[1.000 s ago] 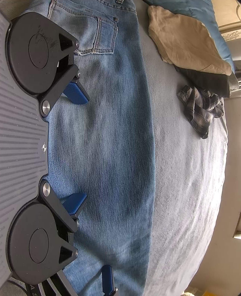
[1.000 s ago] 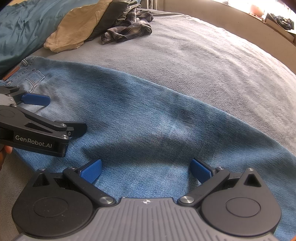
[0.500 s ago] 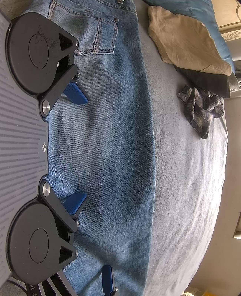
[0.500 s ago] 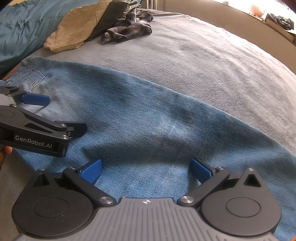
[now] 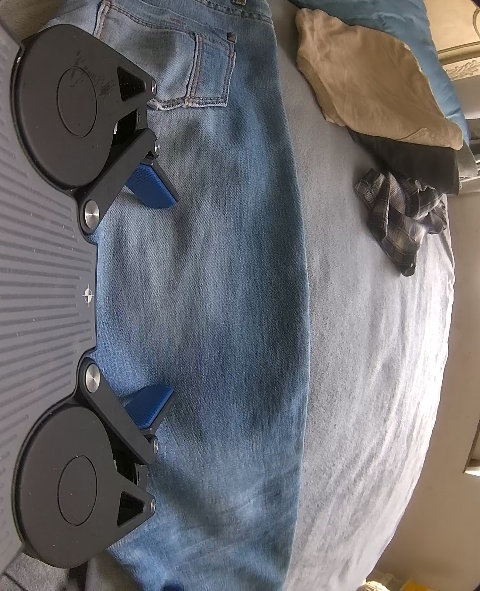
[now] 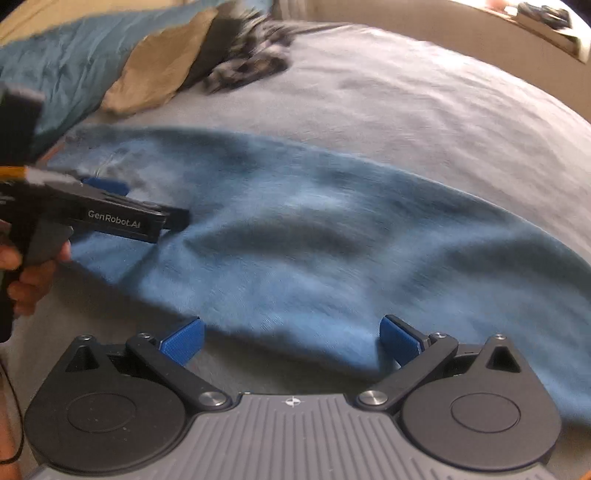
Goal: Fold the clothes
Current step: 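Grasp the blue jeans leg cuff with the right gripper, then lift the cuff with the right gripper and fold it over toward the waistband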
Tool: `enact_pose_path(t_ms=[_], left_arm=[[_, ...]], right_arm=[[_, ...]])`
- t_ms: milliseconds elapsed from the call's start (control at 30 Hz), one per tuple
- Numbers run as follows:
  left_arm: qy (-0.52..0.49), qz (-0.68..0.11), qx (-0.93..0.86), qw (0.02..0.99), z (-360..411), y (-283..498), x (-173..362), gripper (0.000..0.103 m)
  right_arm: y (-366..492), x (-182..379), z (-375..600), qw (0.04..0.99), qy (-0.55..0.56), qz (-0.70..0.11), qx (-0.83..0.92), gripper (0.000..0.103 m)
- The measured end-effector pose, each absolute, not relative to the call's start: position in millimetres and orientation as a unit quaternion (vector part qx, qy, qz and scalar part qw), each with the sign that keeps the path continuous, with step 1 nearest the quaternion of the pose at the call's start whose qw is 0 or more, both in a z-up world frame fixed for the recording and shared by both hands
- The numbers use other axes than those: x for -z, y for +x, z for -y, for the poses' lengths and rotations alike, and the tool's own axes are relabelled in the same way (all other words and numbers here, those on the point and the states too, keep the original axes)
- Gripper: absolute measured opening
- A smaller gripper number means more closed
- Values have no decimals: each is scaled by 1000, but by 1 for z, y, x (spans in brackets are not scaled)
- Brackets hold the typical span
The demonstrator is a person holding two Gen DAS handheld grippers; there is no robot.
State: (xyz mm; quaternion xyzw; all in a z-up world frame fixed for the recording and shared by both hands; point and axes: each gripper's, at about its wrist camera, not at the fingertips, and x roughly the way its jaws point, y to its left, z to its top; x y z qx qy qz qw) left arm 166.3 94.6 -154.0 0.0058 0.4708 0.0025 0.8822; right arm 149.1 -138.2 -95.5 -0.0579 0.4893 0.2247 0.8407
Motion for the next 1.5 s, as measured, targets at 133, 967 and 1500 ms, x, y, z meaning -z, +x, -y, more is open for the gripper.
enact_pose_path(t_ms=[133, 967, 1500], left_arm=[[6, -472, -2, 882, -94, 166, 154, 103], [5, -472, -7, 882, -92, 165, 155, 103], [10, -466, 0, 885, -94, 163, 156, 103]], right_arm=[[129, 85, 219, 862, 106, -479, -128, 102], [112, 149, 455, 796, 539, -239, 139, 78], [136, 61, 405, 859, 472, -199, -16, 9]])
